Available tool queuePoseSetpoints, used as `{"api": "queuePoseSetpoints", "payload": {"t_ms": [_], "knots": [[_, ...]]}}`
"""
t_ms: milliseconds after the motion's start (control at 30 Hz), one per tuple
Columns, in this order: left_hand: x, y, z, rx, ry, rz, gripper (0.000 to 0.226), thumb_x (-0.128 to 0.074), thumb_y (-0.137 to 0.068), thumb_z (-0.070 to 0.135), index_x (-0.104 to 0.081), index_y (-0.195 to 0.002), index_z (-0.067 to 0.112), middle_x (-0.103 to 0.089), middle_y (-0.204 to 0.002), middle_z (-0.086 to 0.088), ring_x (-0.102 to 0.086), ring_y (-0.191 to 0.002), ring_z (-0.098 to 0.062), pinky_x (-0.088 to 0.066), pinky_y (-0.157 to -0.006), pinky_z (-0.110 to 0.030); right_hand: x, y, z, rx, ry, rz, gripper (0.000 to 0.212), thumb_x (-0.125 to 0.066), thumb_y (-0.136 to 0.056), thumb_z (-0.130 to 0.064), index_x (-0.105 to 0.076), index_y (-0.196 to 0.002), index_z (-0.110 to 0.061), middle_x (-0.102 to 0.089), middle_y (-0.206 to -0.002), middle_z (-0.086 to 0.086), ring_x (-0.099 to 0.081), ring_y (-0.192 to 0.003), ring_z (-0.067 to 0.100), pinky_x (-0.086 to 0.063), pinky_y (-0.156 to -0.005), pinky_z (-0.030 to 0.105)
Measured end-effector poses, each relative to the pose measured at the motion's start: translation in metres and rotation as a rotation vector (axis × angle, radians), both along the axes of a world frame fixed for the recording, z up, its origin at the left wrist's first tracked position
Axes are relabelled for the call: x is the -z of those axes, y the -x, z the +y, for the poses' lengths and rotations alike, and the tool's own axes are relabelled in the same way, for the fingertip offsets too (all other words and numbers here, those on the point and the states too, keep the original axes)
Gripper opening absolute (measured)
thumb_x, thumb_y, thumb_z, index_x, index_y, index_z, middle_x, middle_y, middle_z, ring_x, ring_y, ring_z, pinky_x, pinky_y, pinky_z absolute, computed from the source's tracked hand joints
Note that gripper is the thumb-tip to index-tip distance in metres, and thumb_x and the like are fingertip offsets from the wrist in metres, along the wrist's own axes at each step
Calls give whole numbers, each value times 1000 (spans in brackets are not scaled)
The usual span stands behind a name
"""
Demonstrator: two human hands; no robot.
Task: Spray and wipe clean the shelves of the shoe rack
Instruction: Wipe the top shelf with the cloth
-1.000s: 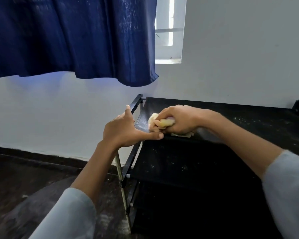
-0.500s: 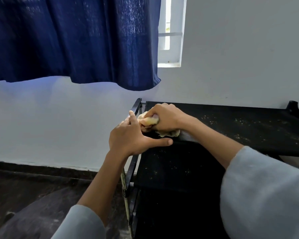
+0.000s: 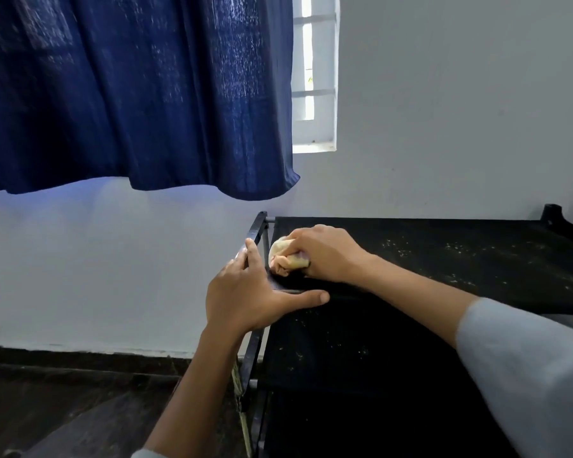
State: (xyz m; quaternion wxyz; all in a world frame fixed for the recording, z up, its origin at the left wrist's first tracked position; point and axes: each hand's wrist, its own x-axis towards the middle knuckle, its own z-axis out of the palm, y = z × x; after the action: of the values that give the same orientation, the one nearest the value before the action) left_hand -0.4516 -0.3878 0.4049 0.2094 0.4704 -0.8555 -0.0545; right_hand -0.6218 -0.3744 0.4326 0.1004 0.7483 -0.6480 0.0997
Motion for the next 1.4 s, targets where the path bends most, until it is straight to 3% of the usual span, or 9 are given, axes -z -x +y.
{"api": "queuePoseSetpoints", "payload": {"t_ms": [200, 300, 400, 533, 800, 933, 1100, 1300, 1400], "knots": [[5, 1, -3, -28, 37, -5, 150, -20, -31, 107, -3, -151, 19, -33, -152, 2, -34, -138, -20, -37, -104, -37, -5, 16, -52, 285, 46, -70, 34, -59, -87, -26, -58, -121, -21, -61, -120, 6, -55, -112, 31, -46, -86, 38], [5, 0, -2, -35, 62, -13, 148, -17, -31, 107, -4, -151, 20, -33, -152, 1, -35, -137, -22, -38, -103, -38, -4, 8, -42, 226, 14, -73, 36, -59, -85, -20, -62, -119, -33, -62, -119, 2, -58, -108, 29, -45, -82, 35], [5, -1, -1, -24, 56, -5, 148, -18, -32, 106, -5, -151, 20, -29, -154, -2, -34, -138, -24, -38, -104, -38, -21, 5, -9, 114, -204, -122, 45, -64, -78, -16, -64, -117, -38, -64, -109, -1, -59, -92, 23, -47, -72, 31], [2, 0, 2, -32, 27, 11, 152, -20, -27, 106, -7, -151, 20, -27, -155, -4, -34, -137, -24, -37, -104, -38, -41, 14, 47, -34, -391, -182, 41, -69, -74, -24, -65, -109, -45, -67, -104, -10, -62, -88, 15, -53, -77, 33], [0, -2, 6, -30, 129, -85, 122, -17, -38, 103, -51, -127, 27, -34, -151, -7, -38, -135, -26, -39, -101, -37, -6, -1, 31, 65, -66, -50, 32, -57, -86, -27, -64, -112, -43, -64, -113, -10, -61, -100, 20, -50, -75, 35], [0, -3, 8, -31, 113, -77, 122, -13, -36, 104, -50, -128, 32, -34, -151, -7, -37, -135, -26, -38, -102, -37, -4, -2, -14, 185, -18, 9, 34, -54, -91, -23, -59, -123, -33, -60, -121, -1, -56, -109, 28, -44, -79, 37], [-1, -2, 9, -52, 128, -98, 119, -15, -38, 104, -52, -123, 29, -35, -151, -6, -40, -133, -23, -39, -100, -34, -13, -4, -43, 251, 31, 63, 36, -47, -97, -27, -54, -129, -42, -51, -135, -6, -51, -116, 28, -44, -87, 36], [-5, 0, 12, -65, 46, -96, 124, -16, -35, 104, -50, -126, 28, -28, -154, -5, -31, -138, -23, -34, -105, -36, -20, 32, -16, 372, -1, -39, 32, -55, -83, -19, -66, -96, -46, -64, -109, -4, -62, -101, 25, -42, -74, 29], [-6, -1, 13, -66, 35, -94, 124, -16, -34, 104, -51, -126, 27, -27, -154, -5, -30, -139, -23, -33, -106, -37, -22, 68, 12, 509, -52, -56, 41, -55, -83, -18, -63, -102, -53, -65, -110, -4, -61, -101, 23, -34, -73, 28]]}}
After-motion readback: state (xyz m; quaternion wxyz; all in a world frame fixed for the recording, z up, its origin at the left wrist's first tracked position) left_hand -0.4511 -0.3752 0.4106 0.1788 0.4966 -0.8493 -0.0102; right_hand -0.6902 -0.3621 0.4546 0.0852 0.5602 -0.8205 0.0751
